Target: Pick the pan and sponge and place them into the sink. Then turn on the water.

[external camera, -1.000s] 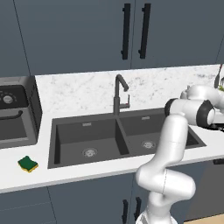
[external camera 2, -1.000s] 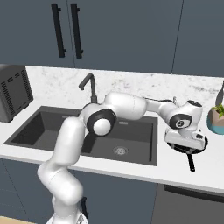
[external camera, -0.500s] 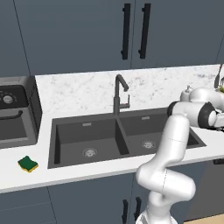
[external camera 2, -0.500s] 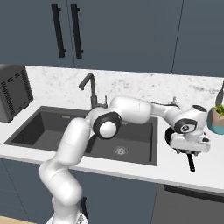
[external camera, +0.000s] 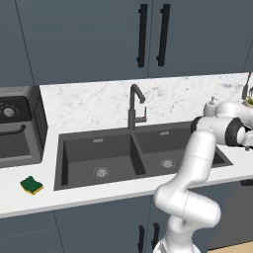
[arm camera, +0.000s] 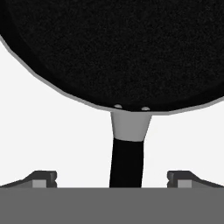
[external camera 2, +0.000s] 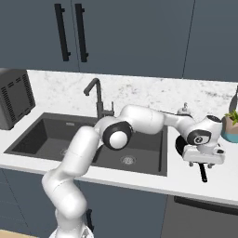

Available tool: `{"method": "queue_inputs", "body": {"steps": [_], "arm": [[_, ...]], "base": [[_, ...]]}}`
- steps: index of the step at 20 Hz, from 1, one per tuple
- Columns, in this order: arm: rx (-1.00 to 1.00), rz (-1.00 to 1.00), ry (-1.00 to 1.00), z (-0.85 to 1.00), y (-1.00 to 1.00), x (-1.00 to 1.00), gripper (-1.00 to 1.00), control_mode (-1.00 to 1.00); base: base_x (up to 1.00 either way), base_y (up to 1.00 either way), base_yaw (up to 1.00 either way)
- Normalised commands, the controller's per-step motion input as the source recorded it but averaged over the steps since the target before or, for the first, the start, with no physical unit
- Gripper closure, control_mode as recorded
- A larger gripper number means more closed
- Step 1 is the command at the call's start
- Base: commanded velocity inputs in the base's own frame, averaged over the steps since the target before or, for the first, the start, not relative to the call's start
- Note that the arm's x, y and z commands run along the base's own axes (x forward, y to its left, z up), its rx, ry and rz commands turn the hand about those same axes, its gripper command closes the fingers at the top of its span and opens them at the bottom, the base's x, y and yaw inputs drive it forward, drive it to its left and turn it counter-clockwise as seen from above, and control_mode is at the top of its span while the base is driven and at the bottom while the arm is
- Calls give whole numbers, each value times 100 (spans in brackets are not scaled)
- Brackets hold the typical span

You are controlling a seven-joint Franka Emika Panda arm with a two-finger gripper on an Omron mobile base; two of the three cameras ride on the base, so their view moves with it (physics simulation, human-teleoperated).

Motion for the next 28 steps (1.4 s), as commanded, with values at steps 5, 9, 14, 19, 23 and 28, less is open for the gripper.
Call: {"method": "queue_inputs", "body": {"steps": [5, 9, 14, 19, 23, 28], "arm": [[0, 4, 0, -13, -8, 0, -100, -100], [0, 4, 0, -10, -12, 0, -100, -100], [0, 3, 0, -6, -7, 0, 100, -100], [0, 0, 0, 0, 0, 0, 100, -100], [0, 2, 0, 0, 28, 6, 100, -100], [0, 9, -1, 0, 50, 20, 100, -100]], "base": [[0, 0, 0], [0, 0, 0], [0, 0, 0], [0, 0, 0], [0, 0, 0], [0, 0, 0]]}}
